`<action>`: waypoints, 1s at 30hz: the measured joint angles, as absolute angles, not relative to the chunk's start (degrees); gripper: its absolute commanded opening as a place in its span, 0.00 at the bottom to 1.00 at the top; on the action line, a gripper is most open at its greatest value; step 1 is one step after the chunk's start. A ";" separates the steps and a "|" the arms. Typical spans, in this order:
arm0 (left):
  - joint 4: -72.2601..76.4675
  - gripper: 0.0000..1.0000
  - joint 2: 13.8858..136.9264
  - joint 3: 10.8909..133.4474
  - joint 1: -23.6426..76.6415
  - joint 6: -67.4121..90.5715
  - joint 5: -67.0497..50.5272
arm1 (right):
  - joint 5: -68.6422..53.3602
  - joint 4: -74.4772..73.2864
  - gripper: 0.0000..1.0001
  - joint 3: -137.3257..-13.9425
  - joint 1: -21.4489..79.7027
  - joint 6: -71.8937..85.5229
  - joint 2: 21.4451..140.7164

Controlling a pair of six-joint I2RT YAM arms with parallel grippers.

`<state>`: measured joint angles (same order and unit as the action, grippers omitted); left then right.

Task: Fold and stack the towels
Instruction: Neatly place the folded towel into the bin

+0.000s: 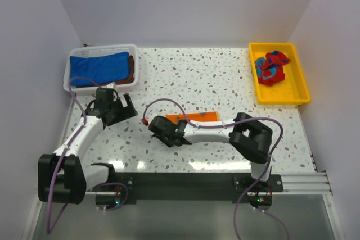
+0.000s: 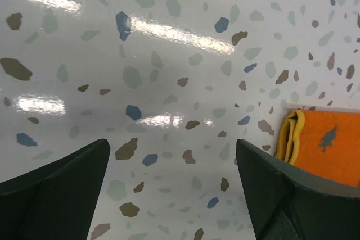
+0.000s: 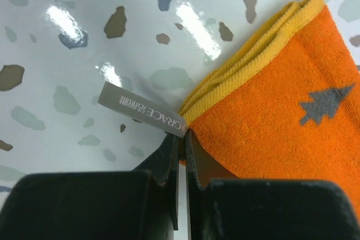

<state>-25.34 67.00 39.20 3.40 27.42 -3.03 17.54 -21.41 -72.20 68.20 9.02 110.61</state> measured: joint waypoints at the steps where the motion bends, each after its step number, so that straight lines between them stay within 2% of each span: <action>1: -24.40 1.00 67.00 38.76 3.42 28.12 -4.49 | 17.02 -20.32 0.00 -70.85 67.85 9.15 109.56; 11: -15.94 1.00 72.07 36.62 12.05 39.62 -15.07 | 14.20 -10.20 0.00 -62.13 64.38 10.37 96.73; 19: -8.58 1.00 75.55 33.85 16.73 48.14 -17.61 | 12.16 -6.22 0.01 -58.76 63.99 11.79 96.18; 24: -9.87 1.00 75.42 34.11 16.91 48.31 -13.52 | 11.40 -6.96 0.14 -60.27 63.99 11.75 99.35; 30: -16.27 1.00 72.71 36.56 13.78 44.62 -6.74 | 10.70 -11.62 0.23 -64.53 64.14 11.68 104.49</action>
